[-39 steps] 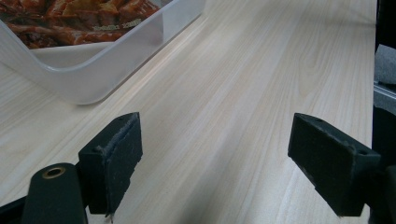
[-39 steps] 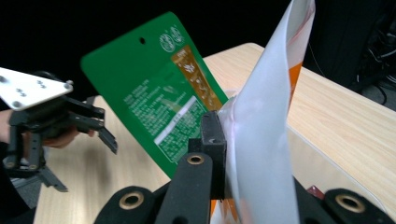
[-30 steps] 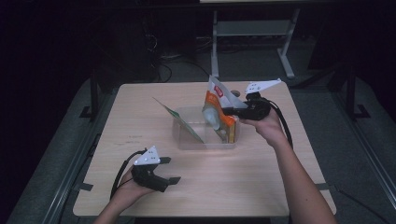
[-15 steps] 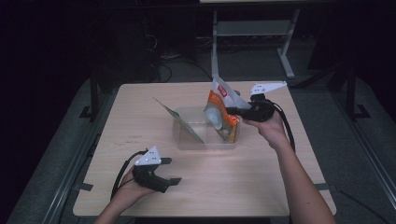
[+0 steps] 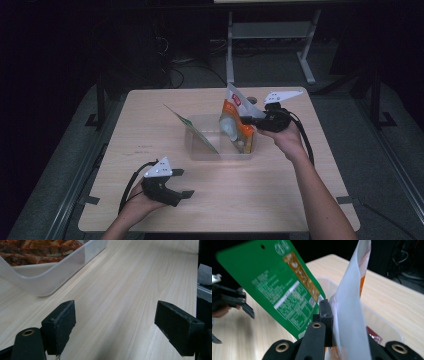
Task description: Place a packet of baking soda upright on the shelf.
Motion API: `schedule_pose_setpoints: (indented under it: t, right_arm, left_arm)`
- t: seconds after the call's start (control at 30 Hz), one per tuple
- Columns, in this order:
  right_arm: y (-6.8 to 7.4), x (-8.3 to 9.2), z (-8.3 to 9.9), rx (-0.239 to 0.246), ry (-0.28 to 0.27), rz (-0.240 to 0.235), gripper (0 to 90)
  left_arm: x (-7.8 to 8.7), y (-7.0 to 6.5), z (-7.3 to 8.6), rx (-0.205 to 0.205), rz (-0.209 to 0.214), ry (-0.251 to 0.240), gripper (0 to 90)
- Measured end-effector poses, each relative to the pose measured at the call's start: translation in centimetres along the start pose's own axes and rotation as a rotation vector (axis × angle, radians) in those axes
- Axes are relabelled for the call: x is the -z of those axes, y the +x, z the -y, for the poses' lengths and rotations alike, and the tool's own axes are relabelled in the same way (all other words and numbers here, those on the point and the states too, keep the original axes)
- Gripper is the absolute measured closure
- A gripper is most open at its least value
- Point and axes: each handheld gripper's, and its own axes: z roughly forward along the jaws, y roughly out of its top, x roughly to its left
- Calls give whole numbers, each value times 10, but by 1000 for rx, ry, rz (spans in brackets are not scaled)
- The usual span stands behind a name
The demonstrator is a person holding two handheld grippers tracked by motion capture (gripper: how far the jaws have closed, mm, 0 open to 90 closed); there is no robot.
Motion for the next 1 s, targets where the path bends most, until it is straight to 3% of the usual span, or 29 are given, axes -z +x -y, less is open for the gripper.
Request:
schedule_pose_setpoints:
  t: [0.2,0.3,0.43,0.53,0.7,0.87,1.0]
  right_arm:
    - [0,-11,8,-9,39,13,889]
    - [0,-10,10,-16,28,14,844]
    - [1,-4,7,-16,8,20,713]
    - [4,2,6,-17,1,22,544]
    - [9,14,10,-21,8,76,339]
    - [20,26,28,15,40,103,266]
    - [32,34,55,43,98,120,265]
  left_arm:
    - [0,1,0,-3,4,7,168]
    - [-1,0,0,-5,8,9,169]
    - [-2,-1,0,-7,9,12,168]
    - [-2,-1,0,-10,11,15,168]
    - [-2,-1,0,-8,13,17,168]
    - [-4,-2,1,-23,15,28,164]
    - [-6,-3,3,-42,24,60,163]
